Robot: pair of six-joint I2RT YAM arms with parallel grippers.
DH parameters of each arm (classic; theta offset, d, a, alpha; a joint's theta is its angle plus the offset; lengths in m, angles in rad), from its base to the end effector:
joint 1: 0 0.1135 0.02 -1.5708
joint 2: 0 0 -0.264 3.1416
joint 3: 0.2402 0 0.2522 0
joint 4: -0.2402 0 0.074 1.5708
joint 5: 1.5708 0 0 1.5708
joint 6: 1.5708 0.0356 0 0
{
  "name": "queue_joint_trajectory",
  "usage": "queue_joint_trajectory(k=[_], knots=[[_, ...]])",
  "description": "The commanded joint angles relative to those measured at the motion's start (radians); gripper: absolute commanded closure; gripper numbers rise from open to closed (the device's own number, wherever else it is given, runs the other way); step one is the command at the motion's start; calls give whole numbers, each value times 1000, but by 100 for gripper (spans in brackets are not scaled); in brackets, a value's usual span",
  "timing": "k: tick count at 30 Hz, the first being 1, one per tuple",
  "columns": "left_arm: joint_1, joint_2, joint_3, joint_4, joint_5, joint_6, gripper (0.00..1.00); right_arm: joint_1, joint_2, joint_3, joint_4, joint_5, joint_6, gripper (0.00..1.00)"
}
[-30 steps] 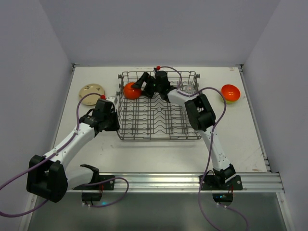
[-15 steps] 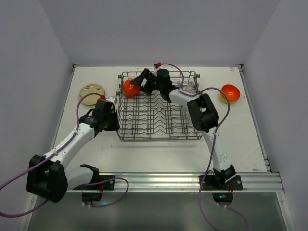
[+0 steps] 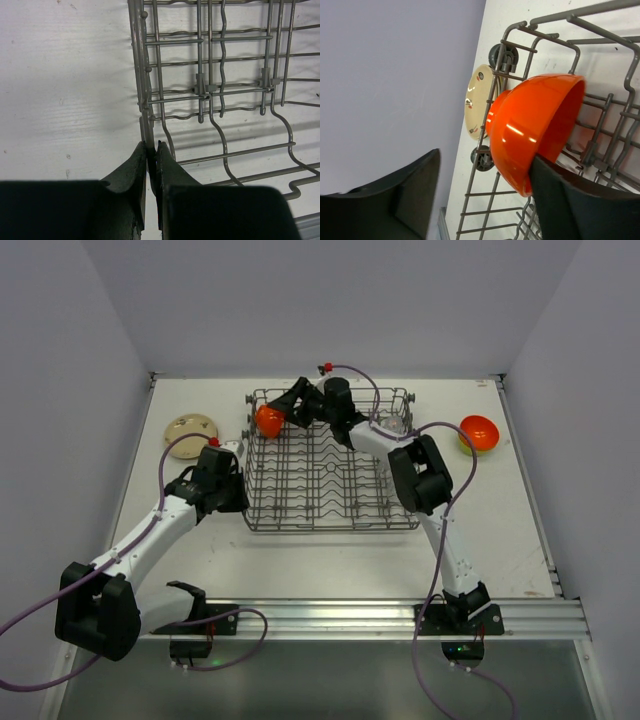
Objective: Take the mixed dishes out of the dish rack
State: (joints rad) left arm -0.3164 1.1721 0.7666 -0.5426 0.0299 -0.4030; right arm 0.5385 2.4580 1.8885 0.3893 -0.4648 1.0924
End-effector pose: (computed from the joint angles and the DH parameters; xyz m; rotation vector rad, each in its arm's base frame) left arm 0.2184 -0.0726 0.2263 -0.0981 2.5480 -0.3245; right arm 0.4790 0.3047 0.1797 0.1657 2.0164 1.5276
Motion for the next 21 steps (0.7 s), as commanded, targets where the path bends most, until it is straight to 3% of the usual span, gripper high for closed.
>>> queue_joint_trajectory(k=[1,8,12,13,14,18,21], knots=[[-3,-29,20,43,41,9,100,6,33,93,56,-12,24,34],[-3,-26,20,43,42,9,100,18,68,129,62,-26,40,40],[-3,-29,20,41,44,10,100,21,84,112,94,-32,64,51],[-3,-31,19,43,42,10,100,21,85,97,120,-34,69,55],[-3,-29,19,41,42,10,100,23,85,87,132,-34,75,67],[-3,-31,20,43,47,10,100,25,67,55,178,-34,87,89],[-3,-32,20,41,48,12,100,28,55,28,206,-38,96,94]])
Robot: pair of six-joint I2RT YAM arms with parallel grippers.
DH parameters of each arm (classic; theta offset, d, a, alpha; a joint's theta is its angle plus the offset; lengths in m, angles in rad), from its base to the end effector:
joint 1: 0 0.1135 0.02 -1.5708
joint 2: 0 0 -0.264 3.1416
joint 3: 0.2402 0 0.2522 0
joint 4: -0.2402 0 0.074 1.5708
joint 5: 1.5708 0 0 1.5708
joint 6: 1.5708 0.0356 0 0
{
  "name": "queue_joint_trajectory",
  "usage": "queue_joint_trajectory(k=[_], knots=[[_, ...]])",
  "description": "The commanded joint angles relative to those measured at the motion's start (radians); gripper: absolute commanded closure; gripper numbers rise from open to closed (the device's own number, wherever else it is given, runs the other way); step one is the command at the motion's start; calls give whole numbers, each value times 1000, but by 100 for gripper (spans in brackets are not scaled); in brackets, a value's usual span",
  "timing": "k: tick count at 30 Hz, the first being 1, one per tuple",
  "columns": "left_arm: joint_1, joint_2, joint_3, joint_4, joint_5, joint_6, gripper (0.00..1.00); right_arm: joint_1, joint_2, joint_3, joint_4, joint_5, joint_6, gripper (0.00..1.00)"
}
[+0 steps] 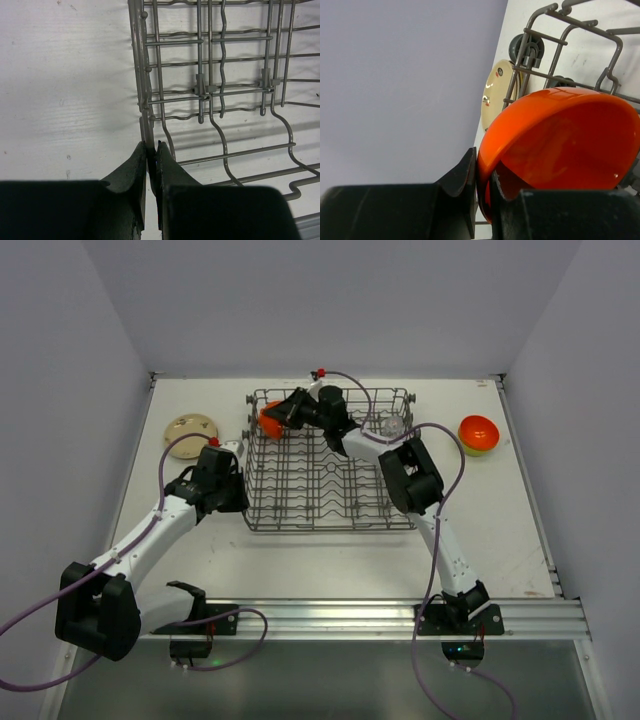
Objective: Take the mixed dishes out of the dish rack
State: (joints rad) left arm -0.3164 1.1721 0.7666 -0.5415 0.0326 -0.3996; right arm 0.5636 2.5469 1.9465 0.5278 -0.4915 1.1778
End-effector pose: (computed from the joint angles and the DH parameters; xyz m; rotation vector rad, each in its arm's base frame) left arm 0.2185 -0.0728 0.2264 -0.0926 2.5474 -0.3269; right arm 0.4812 0.3239 0.1649 0.1516 1.9405 1.6544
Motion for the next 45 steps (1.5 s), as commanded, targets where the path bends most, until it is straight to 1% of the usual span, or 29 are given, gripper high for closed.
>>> queue_joint_trajectory(k=[1,2,6,10,13,14,17,18,20,21,23,24,26,27,28,29,30,32,33,34,36,37,39,40,43,45], knots=[[-3,-32,22,41,46,8,100,2,-37,-31,67,-12,11,97],[-3,-34,20,41,44,7,100,4,-40,-35,69,-10,11,100],[-3,-34,20,41,41,7,100,4,-57,-46,81,-18,17,100],[-3,-34,19,41,39,7,100,4,-117,-118,146,-44,25,100],[-3,-34,20,41,39,5,100,4,-204,-175,156,-71,-6,100],[-3,-34,20,41,36,5,100,2,-262,-190,155,-81,-18,100],[-3,-32,20,40,36,4,100,-13,-361,-244,83,-125,-95,100],[-3,-32,20,40,36,4,100,-19,-435,-273,20,-130,-145,100],[-3,-31,20,41,36,4,100,-45,-516,-294,-76,-121,-214,100],[-3,-31,19,41,36,4,100,-56,-596,-300,-216,-105,-304,100],[-3,-26,19,40,35,4,100,-86,-674,-304,-352,-53,-406,100],[-3,-28,19,40,36,2,100,-96,-745,-311,-468,12,-496,100],[-3,-28,19,40,35,4,100,-146,-803,-317,-570,68,-561,100],[-3,-28,19,38,35,2,100,-168,-826,-317,-669,120,-605,100],[-4,-28,19,40,36,2,100,-194,-861,-314,-719,142,-624,100],[-4,-29,19,40,36,1,100,-249,-870,-304,-771,166,-667,100],[-4,-29,19,38,36,1,100,-275,-875,-275,-889,241,-697,100],[-4,-31,17,40,38,2,100,-323,-878,-236,-1015,397,-772,100],[-3,-31,16,40,39,2,100,-333,-878,-213,-1113,483,-838,100],[-4,-32,16,41,41,2,100,-350,-876,-210,-1152,601,-857,100],[-4,-38,14,41,43,2,100,-428,-867,-207,-1227,625,-872,100],[-4,-40,14,43,44,2,100,-491,-858,-204,-1247,623,-871,100],[-4,-42,14,44,50,2,100,-547,-814,-176,-1304,630,-877,100],[-4,-42,14,44,53,5,100,-600,-789,-160,-1325,645,-879,100],[-4,-43,14,46,58,7,100,-643,-682,-75,-1388,646,-892,100],[-4,-45,14,46,58,7,100,-646,-593,4,-1430,656,-908,100]])
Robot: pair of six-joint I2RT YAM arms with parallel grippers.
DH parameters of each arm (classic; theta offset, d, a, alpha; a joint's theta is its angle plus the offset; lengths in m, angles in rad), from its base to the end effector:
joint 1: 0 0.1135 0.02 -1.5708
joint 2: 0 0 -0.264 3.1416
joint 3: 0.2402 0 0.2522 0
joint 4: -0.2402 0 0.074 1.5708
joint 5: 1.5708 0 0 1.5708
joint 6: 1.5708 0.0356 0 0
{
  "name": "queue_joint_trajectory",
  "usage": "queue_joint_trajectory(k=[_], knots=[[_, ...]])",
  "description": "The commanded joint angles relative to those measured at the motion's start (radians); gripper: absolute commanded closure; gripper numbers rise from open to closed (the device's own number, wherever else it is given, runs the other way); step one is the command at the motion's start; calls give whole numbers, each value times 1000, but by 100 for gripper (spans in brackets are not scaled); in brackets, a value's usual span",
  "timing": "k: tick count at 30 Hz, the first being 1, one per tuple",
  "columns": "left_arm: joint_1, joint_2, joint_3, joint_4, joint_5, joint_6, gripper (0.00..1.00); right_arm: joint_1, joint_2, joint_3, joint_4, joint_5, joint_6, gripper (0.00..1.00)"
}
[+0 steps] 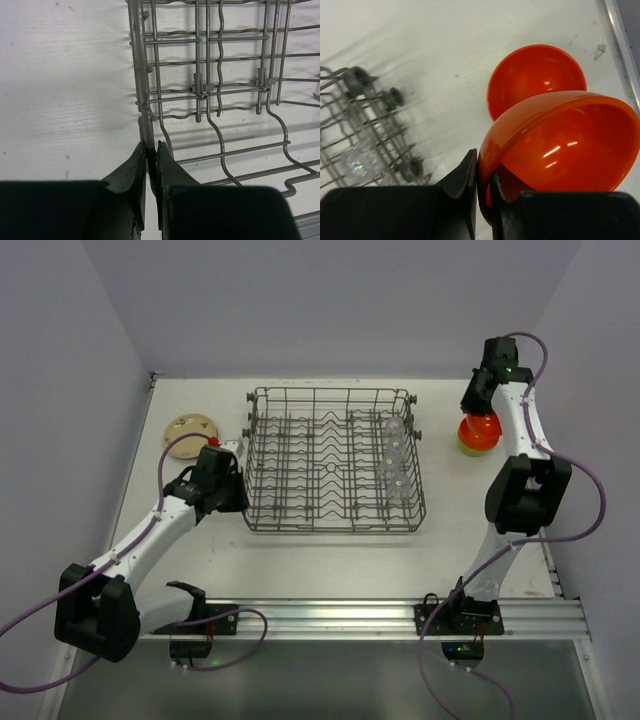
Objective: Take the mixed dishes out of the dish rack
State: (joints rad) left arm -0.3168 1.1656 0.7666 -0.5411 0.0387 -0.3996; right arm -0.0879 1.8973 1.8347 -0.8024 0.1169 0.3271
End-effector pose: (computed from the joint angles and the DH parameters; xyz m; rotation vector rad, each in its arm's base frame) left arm 0.2177 -0.0728 0.2277 -0.0892 2.5420 -0.3370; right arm 0.4218 -0.0413 0.3249 0.5513 2.3647 -0.0344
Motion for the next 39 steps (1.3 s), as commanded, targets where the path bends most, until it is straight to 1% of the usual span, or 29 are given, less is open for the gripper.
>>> queue_joint_trajectory(k=[1,3,6,12,16,19,21,27,29,30,31,33,34,39], knots=[[-4,-38,14,46,52,8,100,4,86,141,-109,55,-62,100],[-4,-41,14,46,49,7,100,4,172,216,-135,89,-79,100],[-4,-44,13,44,44,7,100,4,258,308,-176,154,-109,100],[-4,-47,16,46,56,10,100,-3,305,351,-179,145,-135,100],[-4,-50,16,47,56,11,100,-4,365,409,-228,155,-148,100],[-4,-50,17,47,59,13,100,-4,375,414,-236,158,-154,97],[-4,-52,16,47,63,13,100,-4,368,411,-235,153,-154,91],[-4,-58,16,49,61,13,100,-4,367,390,-238,132,-151,87],[-4,-58,14,47,59,13,100,-4,367,376,-236,133,-151,81],[-4,-58,14,47,61,13,100,-4,367,373,-238,141,-149,75],[-4,-58,14,47,61,13,100,-3,365,371,-239,145,-151,63],[-4,-58,14,47,61,13,100,-3,359,368,-244,156,-149,55],[-4,-58,14,47,61,13,100,-3,353,367,-244,162,-148,46],[-4,-58,14,47,58,12,100,-3,318,364,-248,167,-148,44]])
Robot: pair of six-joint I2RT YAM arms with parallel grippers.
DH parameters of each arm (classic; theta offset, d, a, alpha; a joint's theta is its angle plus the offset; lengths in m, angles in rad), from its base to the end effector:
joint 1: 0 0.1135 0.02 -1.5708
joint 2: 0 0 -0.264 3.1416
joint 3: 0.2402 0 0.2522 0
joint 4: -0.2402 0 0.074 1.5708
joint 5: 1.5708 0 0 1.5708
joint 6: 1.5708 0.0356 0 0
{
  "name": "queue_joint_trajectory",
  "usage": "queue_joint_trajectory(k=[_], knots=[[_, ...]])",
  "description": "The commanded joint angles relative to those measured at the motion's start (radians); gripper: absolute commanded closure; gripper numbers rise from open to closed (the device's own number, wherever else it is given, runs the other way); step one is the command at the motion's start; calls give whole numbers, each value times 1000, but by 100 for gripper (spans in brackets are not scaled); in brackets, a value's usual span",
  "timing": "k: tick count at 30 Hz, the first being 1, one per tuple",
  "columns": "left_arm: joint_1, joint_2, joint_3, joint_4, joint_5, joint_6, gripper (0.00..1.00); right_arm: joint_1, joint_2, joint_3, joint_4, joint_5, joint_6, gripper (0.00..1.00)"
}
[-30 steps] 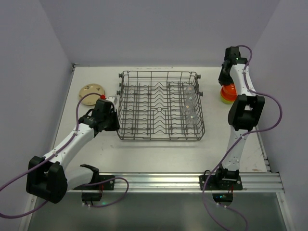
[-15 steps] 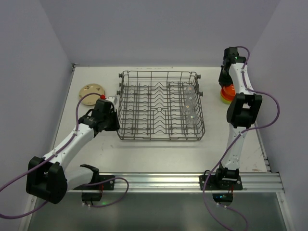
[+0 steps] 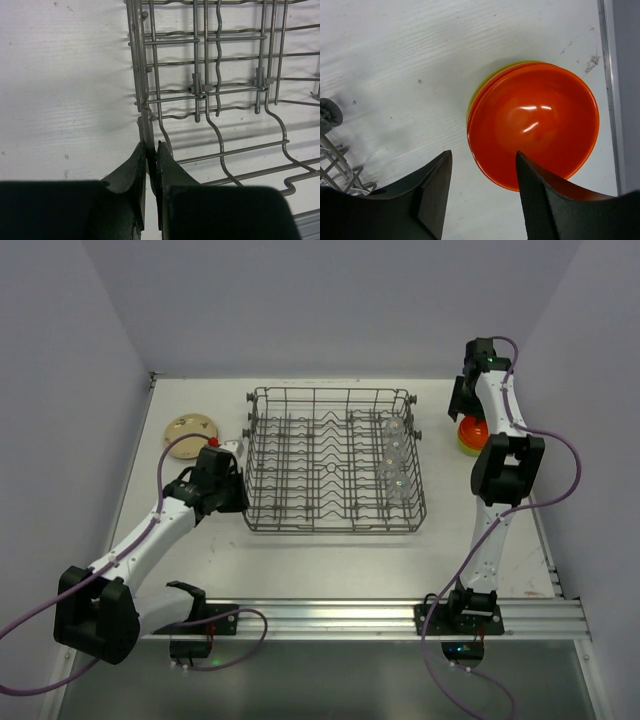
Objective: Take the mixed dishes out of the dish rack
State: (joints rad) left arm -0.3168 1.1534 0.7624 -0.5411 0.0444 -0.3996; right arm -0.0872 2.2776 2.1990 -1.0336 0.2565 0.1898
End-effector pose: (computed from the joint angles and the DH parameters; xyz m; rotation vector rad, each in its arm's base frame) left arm 0.2158 -0.0724 0.2290 -0.0864 2.5353 -0.3468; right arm 0.4857 -0.0515 0.2576 0.4457 2.6186 -0.3102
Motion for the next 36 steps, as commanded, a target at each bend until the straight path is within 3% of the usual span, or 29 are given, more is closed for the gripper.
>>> queue_joint_trajectory(k=[1,8,10,13,16,19,22,23,25,26,32,34,36], knots=[[-4,-46,18,47,49,11,100,-3,-73,-2,-16,21,-9,44],[-4,-44,18,46,43,8,100,15,-188,-48,-8,-6,16,44],[-4,-46,20,46,40,7,99,23,-277,-122,32,-62,29,43],[-4,-49,20,44,32,2,91,43,-421,-263,119,-117,57,43],[-4,-57,17,44,17,-4,74,59,-525,-355,167,-157,74,42],[-4,-70,18,41,-1,-11,50,72,-575,-389,172,-158,77,42],[-4,-84,17,38,-20,-22,37,75,-605,-415,170,-177,79,41],[-4,-96,17,36,-34,-25,26,76,-633,-444,182,-186,82,41],[-4,-109,15,35,-40,-33,16,78,-668,-484,207,-213,83,38],[-4,-121,15,35,-58,-35,0,79,-714,-531,233,-242,85,37],[-4,-171,23,26,-106,-36,0,113,-923,-764,345,-278,106,16],[-4,-195,22,29,-121,-39,0,116,-1026,-826,371,-287,120,2],[-4,-236,23,32,-123,-41,0,118,-1142,-927,412,-304,145,1]])
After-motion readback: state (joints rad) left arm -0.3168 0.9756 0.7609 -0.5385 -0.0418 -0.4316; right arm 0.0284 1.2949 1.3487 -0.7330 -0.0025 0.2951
